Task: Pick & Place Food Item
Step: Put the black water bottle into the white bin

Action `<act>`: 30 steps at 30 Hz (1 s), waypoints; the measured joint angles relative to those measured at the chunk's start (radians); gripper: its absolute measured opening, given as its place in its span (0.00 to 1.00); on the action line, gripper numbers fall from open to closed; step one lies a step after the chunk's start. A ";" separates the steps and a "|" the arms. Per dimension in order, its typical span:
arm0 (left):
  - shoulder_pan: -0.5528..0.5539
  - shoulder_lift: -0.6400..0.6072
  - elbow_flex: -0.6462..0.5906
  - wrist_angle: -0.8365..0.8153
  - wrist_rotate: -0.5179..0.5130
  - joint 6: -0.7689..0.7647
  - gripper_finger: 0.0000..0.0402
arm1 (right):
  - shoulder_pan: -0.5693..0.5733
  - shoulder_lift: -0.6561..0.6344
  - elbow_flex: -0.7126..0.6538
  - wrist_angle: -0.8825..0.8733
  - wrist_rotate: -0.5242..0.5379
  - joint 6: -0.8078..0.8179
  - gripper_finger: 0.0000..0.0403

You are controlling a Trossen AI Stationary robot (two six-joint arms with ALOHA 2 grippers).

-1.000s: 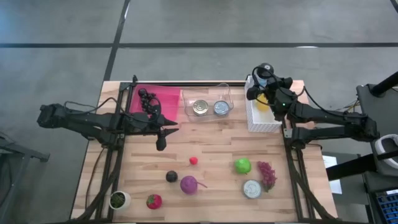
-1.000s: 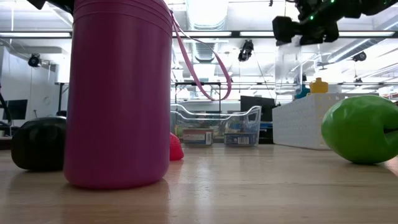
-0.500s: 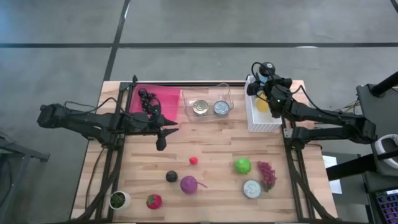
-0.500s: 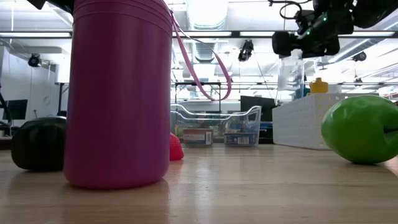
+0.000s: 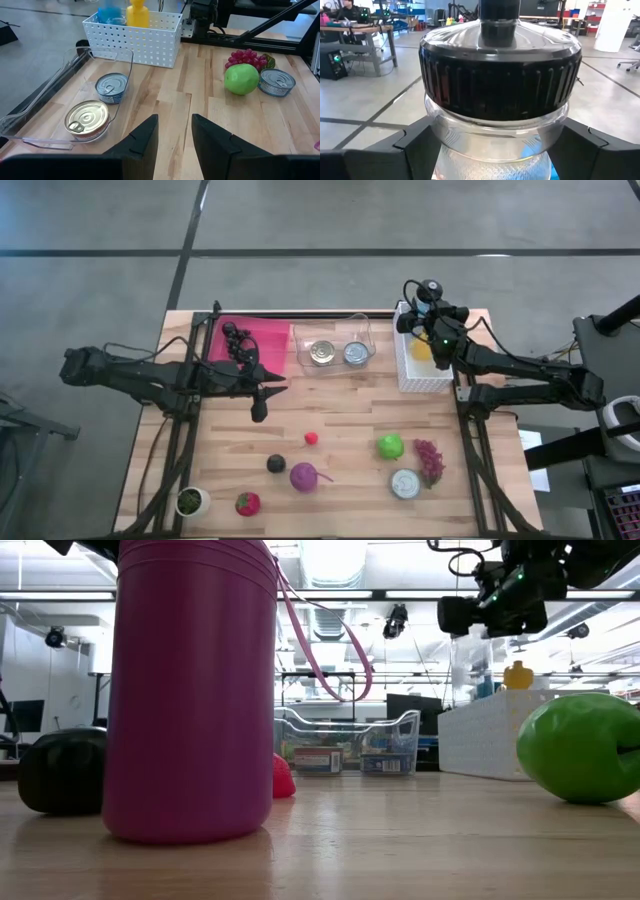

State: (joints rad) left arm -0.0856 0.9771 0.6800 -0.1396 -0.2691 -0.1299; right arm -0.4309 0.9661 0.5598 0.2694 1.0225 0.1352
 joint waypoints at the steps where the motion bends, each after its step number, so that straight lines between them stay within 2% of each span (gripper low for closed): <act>1: 0.000 0.000 0.000 0.000 0.000 0.000 0.31 | 0.000 0.000 0.000 0.001 0.002 0.000 0.73; 14: 0.000 0.000 0.000 0.000 0.000 0.000 0.30 | -0.018 0.003 -0.008 0.004 0.002 0.049 0.72; 30: 0.000 0.000 0.000 0.000 0.000 0.000 0.30 | -0.057 0.113 -0.039 0.002 -0.008 0.156 0.73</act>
State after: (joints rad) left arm -0.0860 0.9771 0.6800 -0.1394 -0.2691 -0.1303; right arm -0.4877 1.0786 0.5210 0.2716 1.0149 0.2910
